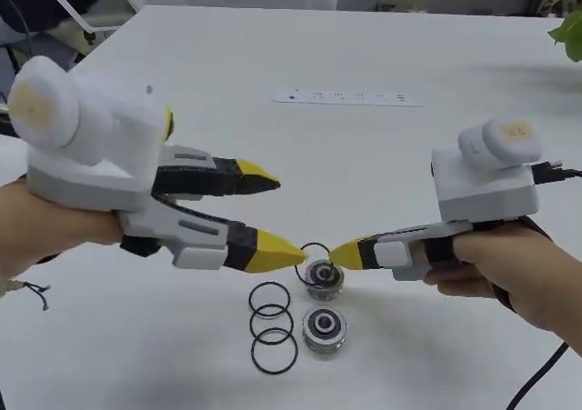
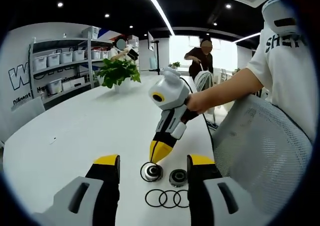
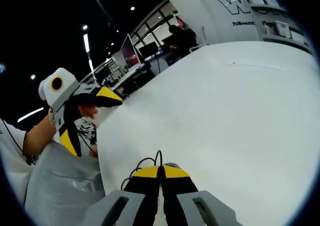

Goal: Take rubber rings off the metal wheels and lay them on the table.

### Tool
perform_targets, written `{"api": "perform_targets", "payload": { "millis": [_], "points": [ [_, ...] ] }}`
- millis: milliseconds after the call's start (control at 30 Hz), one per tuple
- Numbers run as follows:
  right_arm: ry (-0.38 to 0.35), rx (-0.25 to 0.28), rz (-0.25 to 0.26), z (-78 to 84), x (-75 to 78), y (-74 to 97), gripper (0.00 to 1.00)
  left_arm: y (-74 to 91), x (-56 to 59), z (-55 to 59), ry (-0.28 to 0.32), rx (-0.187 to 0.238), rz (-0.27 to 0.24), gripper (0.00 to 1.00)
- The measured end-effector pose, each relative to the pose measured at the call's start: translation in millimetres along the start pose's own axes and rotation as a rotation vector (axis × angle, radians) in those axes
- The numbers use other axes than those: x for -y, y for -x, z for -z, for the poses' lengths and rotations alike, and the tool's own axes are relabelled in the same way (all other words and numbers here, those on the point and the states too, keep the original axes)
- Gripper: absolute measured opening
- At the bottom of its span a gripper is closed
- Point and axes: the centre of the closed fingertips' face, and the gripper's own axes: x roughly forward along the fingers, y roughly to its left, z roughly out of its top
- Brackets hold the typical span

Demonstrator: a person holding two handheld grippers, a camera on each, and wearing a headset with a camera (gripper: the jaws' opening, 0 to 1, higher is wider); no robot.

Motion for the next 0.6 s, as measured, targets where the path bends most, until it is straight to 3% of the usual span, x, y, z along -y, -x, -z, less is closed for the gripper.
{"api": "perform_targets", "payload": {
  "millis": [233,600],
  "points": [
    [0.016,-0.006,-0.024,-1.2,-9.0,-2.6,0.00,27.6,0.8,2.7,-0.015,-0.006,-0.049,0.57],
    [0.031,-0.032,-0.077,2.5,-25.7,-10.7,0.00,72.7,9.3,22.8,0.027,-0.031,-0.145,0.69]
  ]
}}
